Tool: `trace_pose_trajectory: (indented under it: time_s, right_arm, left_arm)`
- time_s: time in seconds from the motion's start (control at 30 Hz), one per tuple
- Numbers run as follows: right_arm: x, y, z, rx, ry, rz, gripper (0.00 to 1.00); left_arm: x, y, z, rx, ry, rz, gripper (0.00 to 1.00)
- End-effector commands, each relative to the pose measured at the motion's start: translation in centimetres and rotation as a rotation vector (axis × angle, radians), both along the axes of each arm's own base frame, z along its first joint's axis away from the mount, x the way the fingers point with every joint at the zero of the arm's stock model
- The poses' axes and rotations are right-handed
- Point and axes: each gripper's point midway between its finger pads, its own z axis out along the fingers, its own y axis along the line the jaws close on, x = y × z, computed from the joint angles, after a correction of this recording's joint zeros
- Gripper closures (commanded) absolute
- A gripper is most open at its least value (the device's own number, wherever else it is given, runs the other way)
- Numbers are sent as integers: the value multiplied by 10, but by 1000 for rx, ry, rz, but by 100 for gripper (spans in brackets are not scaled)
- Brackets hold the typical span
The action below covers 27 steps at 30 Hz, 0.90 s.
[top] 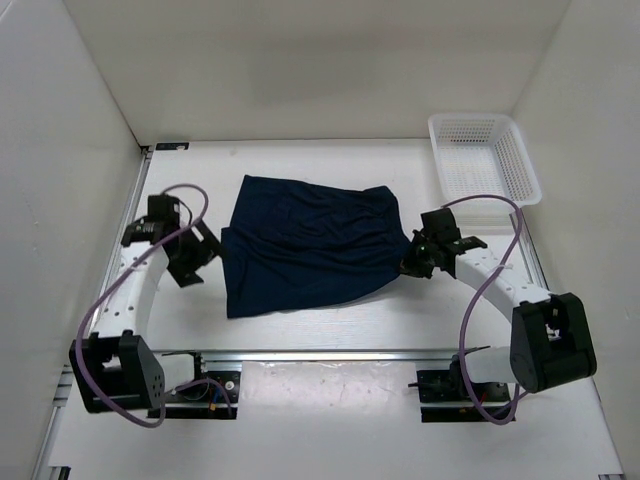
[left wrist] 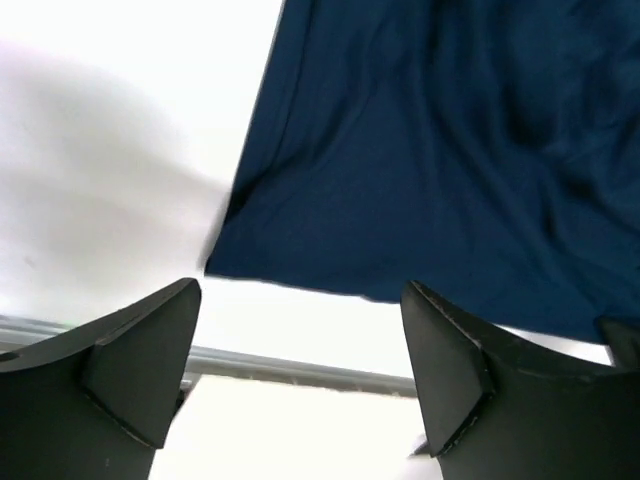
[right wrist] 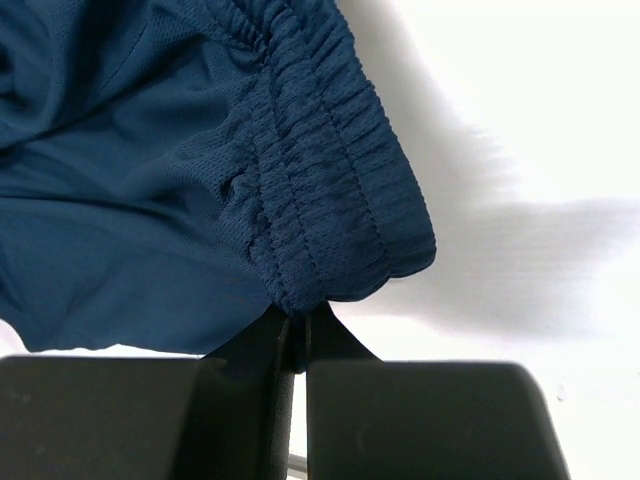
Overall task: Fold and stack the shorts
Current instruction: Flatten the shorts out, then fold the shorts
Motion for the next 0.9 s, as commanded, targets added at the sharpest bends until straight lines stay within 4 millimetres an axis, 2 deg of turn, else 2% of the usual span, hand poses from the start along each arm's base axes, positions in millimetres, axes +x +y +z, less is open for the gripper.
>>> trace_pose_trajectory:
  time_s: [0.0, 0.1, 0.17, 0.23, 0.33, 0.37, 0.5, 0.57, 0.6, 0.7, 0.8, 0.87]
  right_arm:
    - [-5, -10, -1, -37, 8, -42, 100]
    - [-4, -10, 1, -34, -1, -42, 100]
    - [-5, -10, -2, -38, 9, -42, 100]
    - [1, -8, 6, -31, -11, -43, 100]
    - [-1, -9, 5, -34, -2, -43, 100]
    - [-1, -9, 5, -34, -2, -43, 100]
    - [-1, -9, 5, -34, -2, -43, 100]
    - [-3, -10, 1, -37, 6, -42, 100]
    - [-3, -10, 4, -34, -2, -43, 100]
    - [-7, -13, 2, -45, 3, -48, 100]
    - [-12, -16, 2, -56, 11, -53, 100]
    - [-20, -19, 3, -59, 20, -52, 100]
  left_arm:
    - [-39, -17, -38, -90, 126, 70, 9]
    - [-58, -19, -60, -97, 177, 109, 14]
    - [-60, -32, -65, -136, 184, 92, 17]
    - [-71, -44, -78, -153, 246, 90, 17]
    - [-75, -49, -92, -140, 273, 97, 17]
    - [-71, -46, -96, -125, 270, 119, 17]
    - [-69, -49, -122, -108, 341, 114, 27]
    - [-67, -48, -128, -83, 358, 101, 35]
    - [-68, -50, -133, -79, 375, 92, 52]
    - [-63, -51, -132, -66, 363, 72, 90]
    - [-58, -53, -122, -71, 315, 60, 90]
    - [-62, -53, -106, -83, 261, 68, 90]
